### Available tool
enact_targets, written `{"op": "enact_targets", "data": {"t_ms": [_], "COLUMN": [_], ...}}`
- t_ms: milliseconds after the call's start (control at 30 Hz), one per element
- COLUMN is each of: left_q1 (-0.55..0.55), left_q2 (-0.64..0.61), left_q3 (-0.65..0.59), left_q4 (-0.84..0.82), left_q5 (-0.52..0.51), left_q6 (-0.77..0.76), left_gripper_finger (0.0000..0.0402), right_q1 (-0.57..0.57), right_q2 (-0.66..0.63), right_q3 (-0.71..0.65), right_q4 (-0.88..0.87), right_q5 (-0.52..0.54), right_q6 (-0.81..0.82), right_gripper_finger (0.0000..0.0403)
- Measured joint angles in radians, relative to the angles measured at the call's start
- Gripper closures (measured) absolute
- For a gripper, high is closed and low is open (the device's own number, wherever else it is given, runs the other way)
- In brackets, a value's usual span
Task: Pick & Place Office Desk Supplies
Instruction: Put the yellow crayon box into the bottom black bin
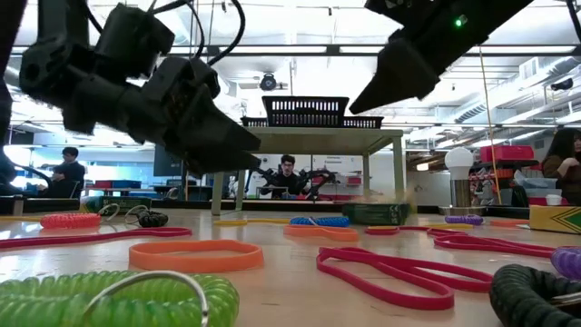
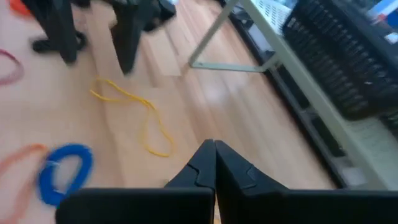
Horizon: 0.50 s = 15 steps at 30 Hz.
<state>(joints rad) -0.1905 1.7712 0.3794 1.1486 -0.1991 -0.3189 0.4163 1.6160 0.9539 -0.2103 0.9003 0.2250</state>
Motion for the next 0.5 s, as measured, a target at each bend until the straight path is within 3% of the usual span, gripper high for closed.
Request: {"op": "enact_targets", "data": {"t_ms": [133, 267, 367, 500], "left_q1": [-0.01, -0.033, -0.046, -0.054], "left_q2": [0.115, 0.162, 0.166, 0.166], "left_q3": [0.0, 0.0, -0.002, -0.002], "left_q4": [0.183, 0.242, 0.243, 0.243], "left_q5": [0.042, 0.043, 0.043, 0.044], "left_q6": [0.005, 0.004, 0.007, 0.024], "left_gripper_finger": [0.0148, 0.0177, 0.0202, 0.0231], "right_q1": [0.021, 0.018, -0.001, -0.059], "right_q2": [-0.015, -0.077, -0.12, -0.174], "right_q3": [0.024, 0.021, -0.042, -0.187], "right_q4": [-0.003, -0.122, -0.214, -0.206], "right_q5": [-0.045, -0.125, -0.155, -0.225], "right_q6": [0.093, 0.325, 0.53, 0.765], "right_gripper_finger": [0.0387, 0.0378, 0.0389, 0.0398]}}
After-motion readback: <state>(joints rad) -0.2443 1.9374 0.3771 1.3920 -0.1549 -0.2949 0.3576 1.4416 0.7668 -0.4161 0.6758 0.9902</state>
